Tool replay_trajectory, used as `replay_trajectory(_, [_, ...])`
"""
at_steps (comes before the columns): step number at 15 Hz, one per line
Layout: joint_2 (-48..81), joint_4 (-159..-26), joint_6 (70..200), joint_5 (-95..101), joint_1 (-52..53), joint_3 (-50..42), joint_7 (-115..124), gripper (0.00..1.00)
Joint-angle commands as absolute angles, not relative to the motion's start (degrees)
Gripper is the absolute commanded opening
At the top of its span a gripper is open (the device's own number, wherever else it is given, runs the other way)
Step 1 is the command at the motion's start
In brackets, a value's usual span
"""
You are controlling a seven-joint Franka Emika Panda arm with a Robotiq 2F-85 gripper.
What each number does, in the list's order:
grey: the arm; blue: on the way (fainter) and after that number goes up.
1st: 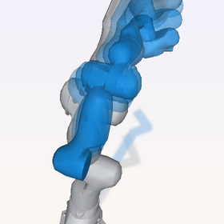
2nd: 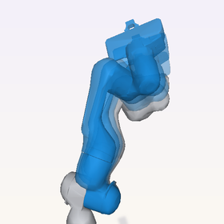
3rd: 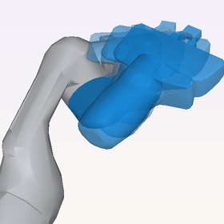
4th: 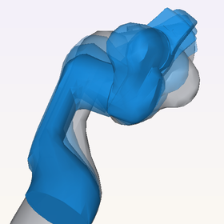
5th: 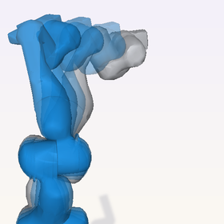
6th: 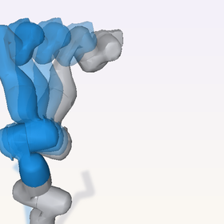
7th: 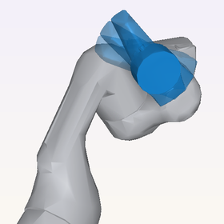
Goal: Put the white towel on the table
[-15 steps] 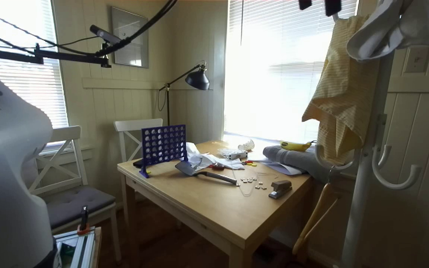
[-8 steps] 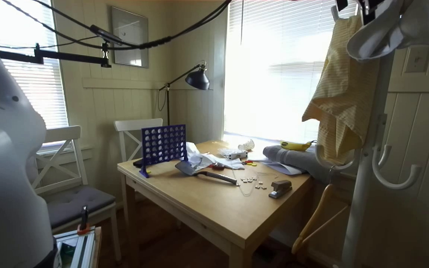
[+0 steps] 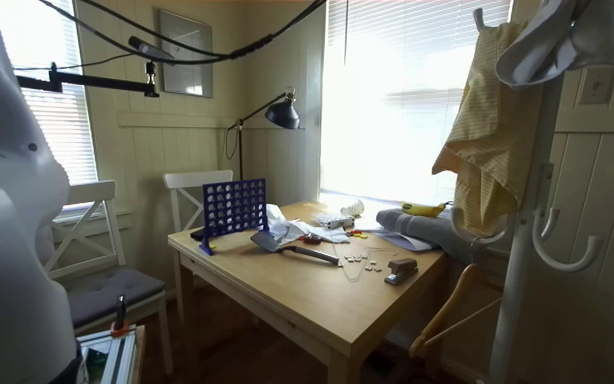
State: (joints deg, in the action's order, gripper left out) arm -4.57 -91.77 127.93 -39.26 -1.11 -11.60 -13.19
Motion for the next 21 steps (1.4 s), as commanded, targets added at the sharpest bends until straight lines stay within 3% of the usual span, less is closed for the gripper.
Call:
replay_trajectory(1, [-3.2, -86.19, 121.22, -38.59, -4.99, -12.56, -15.48, 1.0])
replay_trajectory(15, [4.57, -83.78, 121.58, -50.64, -8.07, -10.76, -38.65, 1.0])
replay_trajectory(16, [4.82, -83.77, 122.42, -51.65, -8.14, -10.34, -39.49, 0.75])
replay_trajectory(17, [5.05, -83.68, 123.46, -52.64, -8.15, -10.04, -40.23, 0.74])
replay_trajectory(21, [5.38, -83.45, 125.85, -54.42, -8.13, -9.1, -41.65, 0.45])
